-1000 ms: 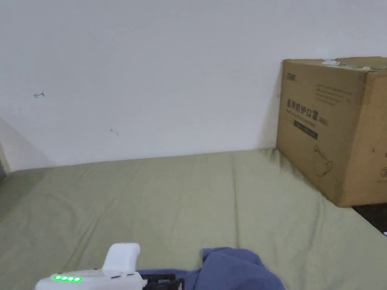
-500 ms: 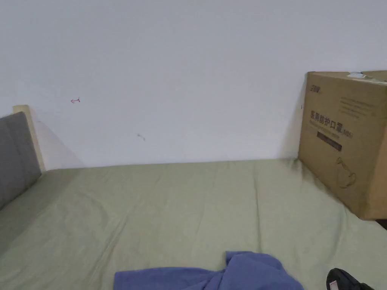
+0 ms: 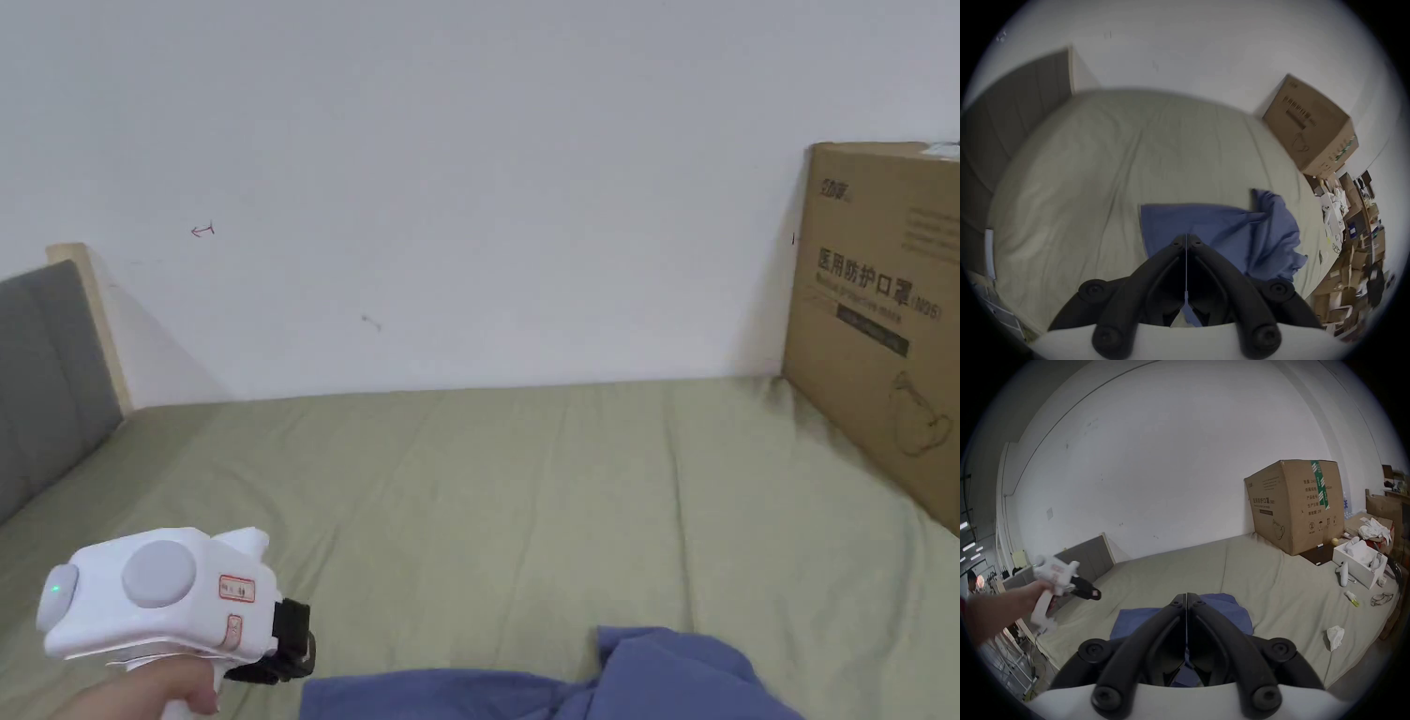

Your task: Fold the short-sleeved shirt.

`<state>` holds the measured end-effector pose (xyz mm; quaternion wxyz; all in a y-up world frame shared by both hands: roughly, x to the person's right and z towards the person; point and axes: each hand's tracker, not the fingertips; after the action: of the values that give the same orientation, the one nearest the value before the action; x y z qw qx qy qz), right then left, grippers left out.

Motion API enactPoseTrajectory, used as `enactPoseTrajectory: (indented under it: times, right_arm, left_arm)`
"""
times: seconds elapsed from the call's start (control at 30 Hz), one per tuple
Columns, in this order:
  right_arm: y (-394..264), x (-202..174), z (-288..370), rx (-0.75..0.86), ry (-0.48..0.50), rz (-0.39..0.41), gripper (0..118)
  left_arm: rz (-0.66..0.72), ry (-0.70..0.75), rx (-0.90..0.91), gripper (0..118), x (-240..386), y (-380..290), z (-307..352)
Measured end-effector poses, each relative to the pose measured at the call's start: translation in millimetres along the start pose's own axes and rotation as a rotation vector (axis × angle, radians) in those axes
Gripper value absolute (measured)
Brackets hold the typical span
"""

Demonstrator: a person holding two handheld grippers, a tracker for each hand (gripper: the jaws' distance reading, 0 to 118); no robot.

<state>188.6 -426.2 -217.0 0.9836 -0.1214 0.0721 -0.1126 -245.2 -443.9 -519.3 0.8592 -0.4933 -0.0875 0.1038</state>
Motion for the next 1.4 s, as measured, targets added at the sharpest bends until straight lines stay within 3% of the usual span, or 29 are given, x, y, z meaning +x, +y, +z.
enactPoseTrajectory:
  times: [0.07, 0.1, 0.13, 0.17, 0.2, 0.23, 0.4, 0.47, 0.5, 0.57, 0.6, 0.63, 0.67, 0.73, 0.83, 0.9, 0.97, 1.0, 1.03, 1.1, 1.13, 1.3, 1.4]
  right_arm:
    - [-7.2, 3.5, -9.8, -0.029, -0.001, 0.016, 0]
    - [-11.5, 6.1, -15.9, -0.051, -0.005, 0.023, 0]
    - [-15.2, 8.4, -21.3, -0.071, -0.012, 0.030, 0]
    - [-19.4, 11.0, -28.0, -0.096, -0.021, 0.037, 0]
    - [-23.2, 13.8, -34.3, -0.120, -0.027, 0.041, 0]
    - [-26.5, 16.1, -40.3, -0.137, -0.034, 0.041, 0]
    - [-41.6, 22.3, -67.8, -0.203, -0.047, 0.006, 0]
    - [-45.1, 20.0, -72.7, -0.216, -0.047, 0.004, 0]
    - [-45.9, 18.7, -74.0, -0.219, -0.043, 0.003, 0]
    - [-46.1, 16.7, -74.9, -0.218, -0.025, 0.002, 0]
    - [-45.2, 15.9, -74.1, -0.212, 0.005, -0.008, 0]
    - [-42.9, 17.5, -75.6, -0.213, 0.058, -0.029, 0]
    - [-37.7, 20.6, -79.6, -0.224, 0.106, -0.061, 0]
    - [-21.7, 24.9, -91.0, -0.220, 0.082, -0.045, 0]
    - [18.1, 52.6, -132.9, -0.228, 0.124, -0.054, 0]
    - [44.5, 73.0, -186.2, -0.358, 0.124, -0.084, 0]
    - [62.0, 83.4, -242.8, -0.536, 0.103, -0.042, 0]
    - [67.2, 89.0, -273.5, -0.616, 0.099, -0.021, 6]
    - [68.7, 92.8, -298.7, -0.682, 0.103, -0.016, 32]
    - [60.3, 103.4, -348.4, -0.838, 0.085, -0.054, 118]
    - [57.1, 112.3, -355.7, -0.788, 0.019, -0.077, 116]
    - [5.2, 129.7, -429.9, -1.000, -0.160, -0.107, 116]
    - [-23.9, 143.8, -447.8, -1.075, -0.267, -0.082, 116]
  left_arm:
    - [-0.001, 0.059, -0.005, 1, -12.2, 5.5, -31.2]
    - [-0.002, 0.074, 0.010, 8, -16.6, 8.5, -46.3]
    - [-0.003, 0.064, 0.012, 26, -20.2, 10.8, -59.3]
    - [-0.009, 0.069, -0.001, 54, -25.6, 10.1, -72.3]
    - [-0.017, 0.074, -0.034, 99, -28.7, 10.7, -87.8]
    - [-0.029, 0.082, -0.073, 118, -30.8, 9.8, -101.7]
    - [-0.088, 0.135, -0.123, 106, -37.1, -0.9, -131.7]
    - [-0.199, 0.185, -0.113, 102, -27.5, -11.6, -140.4]
    - [-0.236, 0.183, -0.072, 92, -20.9, -13.5, -134.5]
    - [-0.285, 0.217, -0.023, 56, -4.4, -21.3, -127.2]
    - [-0.325, 0.233, -0.001, 22, 6.5, -27.3, -123.8]
    - [-0.355, 0.237, -0.003, 0, 14.2, -31.7, -122.3]
    - [-0.382, 0.216, -0.008, 0, 20.0, -35.4, -121.7]
    - [-0.365, 0.111, -0.047, 0, 25.3, -39.6, -117.8]
    - [-0.354, 0.159, 0.044, 0, 27.0, -49.2, -94.9]
    - [-0.282, 0.121, 0.149, 0, 18.8, -56.0, -74.2]
    - [-0.224, 0.124, 0.206, 0, 8.7, -61.9, -61.6]
    - [-0.188, 0.102, 0.222, 0, 2.4, -63.9, -56.4]
    - [-0.156, 0.064, 0.228, 0, -3.5, -64.1, -53.1]
    - [-0.160, 0.046, 0.243, 0, -12.4, -61.9, -49.0]
    - [-0.168, 0.052, 0.245, 0, -13.9, -62.6, -48.3]
    - [-0.172, 0.023, 0.208, 0, -17.1, -65.8, -56.1]
    - [-0.164, 0.014, 0.181, 0, -15.8, -66.2, -61.2]
